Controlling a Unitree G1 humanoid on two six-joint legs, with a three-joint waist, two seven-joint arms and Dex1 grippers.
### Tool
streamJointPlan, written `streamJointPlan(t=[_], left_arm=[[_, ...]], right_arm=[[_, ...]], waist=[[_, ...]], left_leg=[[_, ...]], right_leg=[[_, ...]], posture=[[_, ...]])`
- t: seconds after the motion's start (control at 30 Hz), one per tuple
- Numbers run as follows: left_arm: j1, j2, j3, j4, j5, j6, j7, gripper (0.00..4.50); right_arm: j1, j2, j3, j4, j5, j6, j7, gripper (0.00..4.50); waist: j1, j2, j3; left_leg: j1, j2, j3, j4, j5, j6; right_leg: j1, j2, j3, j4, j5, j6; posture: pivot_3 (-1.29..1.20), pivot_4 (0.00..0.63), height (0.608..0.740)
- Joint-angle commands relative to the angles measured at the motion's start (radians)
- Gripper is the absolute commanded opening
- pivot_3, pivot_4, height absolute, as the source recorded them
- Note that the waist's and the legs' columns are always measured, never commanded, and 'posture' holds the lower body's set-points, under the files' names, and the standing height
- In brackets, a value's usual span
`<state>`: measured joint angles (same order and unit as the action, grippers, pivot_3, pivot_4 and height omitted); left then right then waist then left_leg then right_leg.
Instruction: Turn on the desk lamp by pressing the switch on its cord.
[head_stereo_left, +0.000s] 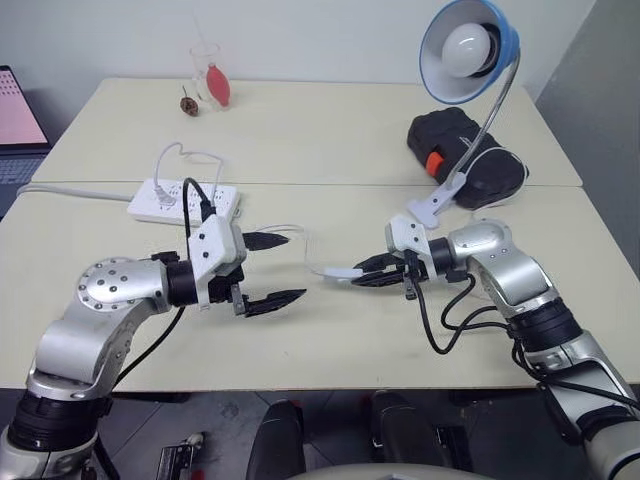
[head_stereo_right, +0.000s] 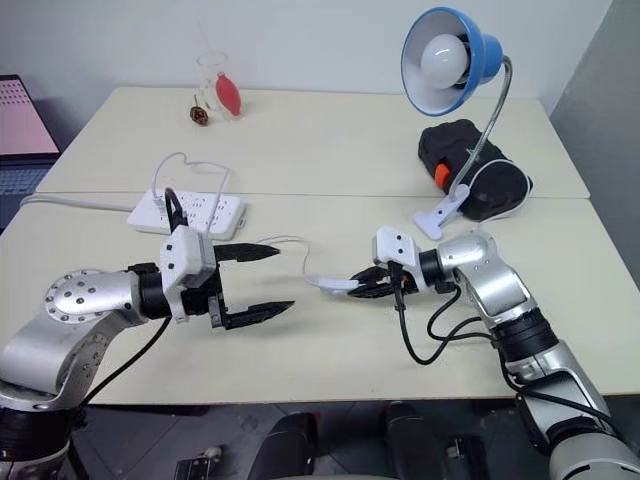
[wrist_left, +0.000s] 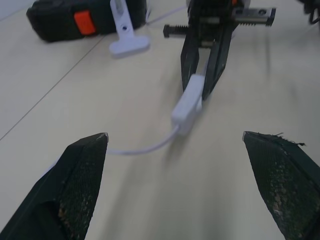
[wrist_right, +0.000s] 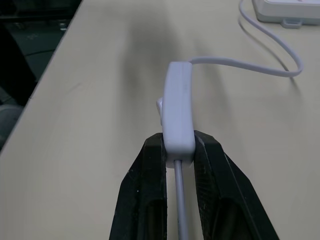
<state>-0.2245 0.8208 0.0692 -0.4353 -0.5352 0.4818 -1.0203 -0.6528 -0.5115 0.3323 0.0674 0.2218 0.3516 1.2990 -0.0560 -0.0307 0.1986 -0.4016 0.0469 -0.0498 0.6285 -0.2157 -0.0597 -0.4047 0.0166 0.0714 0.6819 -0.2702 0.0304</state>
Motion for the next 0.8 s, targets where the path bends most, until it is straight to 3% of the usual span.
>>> streamJointPlan(t=[0.03,0.4,0.73,0.8], left_arm=[[-0.044,0.015,-0.025,-0.015,-0.033,0.031,-0.04,4.5],[-0.097,-0.043,-0.133,0.028,0.019,0.019,-0.041,4.5],[-0.114,-0.068,-0.16,0.067,0.04,0.002,-0.055,4.5],[-0.119,-0.077,-0.162,0.077,0.043,0.001,-0.051,4.14]], right_arm=[[-0.025,-0.017,-0.026,-0.082,0.048,0.065,0.019,0.39],[-0.042,-0.029,-0.023,-0.178,0.108,0.238,-0.01,0.39],[-0.034,-0.034,-0.011,-0.201,0.099,0.243,-0.013,0.39],[-0.034,-0.034,-0.01,-0.201,0.098,0.237,-0.011,0.39]], waist=[[0.0,0.0,0.0],[0.0,0.0,0.0],[0.0,0.0,0.0],[0.0,0.0,0.0]], left_leg=[[0.0,0.0,0.0,0.0,0.0,0.0],[0.0,0.0,0.0,0.0,0.0,0.0],[0.0,0.0,0.0,0.0,0.0,0.0],[0.0,0.0,0.0,0.0,0.0,0.0]], right_leg=[[0.0,0.0,0.0,0.0,0.0,0.0],[0.0,0.0,0.0,0.0,0.0,0.0],[0.0,0.0,0.0,0.0,0.0,0.0],[0.0,0.0,0.0,0.0,0.0,0.0]], posture=[[0.0,0.15,0.74],[0.0,0.15,0.74],[0.0,0.15,0.74],[0.0,0.15,0.74]])
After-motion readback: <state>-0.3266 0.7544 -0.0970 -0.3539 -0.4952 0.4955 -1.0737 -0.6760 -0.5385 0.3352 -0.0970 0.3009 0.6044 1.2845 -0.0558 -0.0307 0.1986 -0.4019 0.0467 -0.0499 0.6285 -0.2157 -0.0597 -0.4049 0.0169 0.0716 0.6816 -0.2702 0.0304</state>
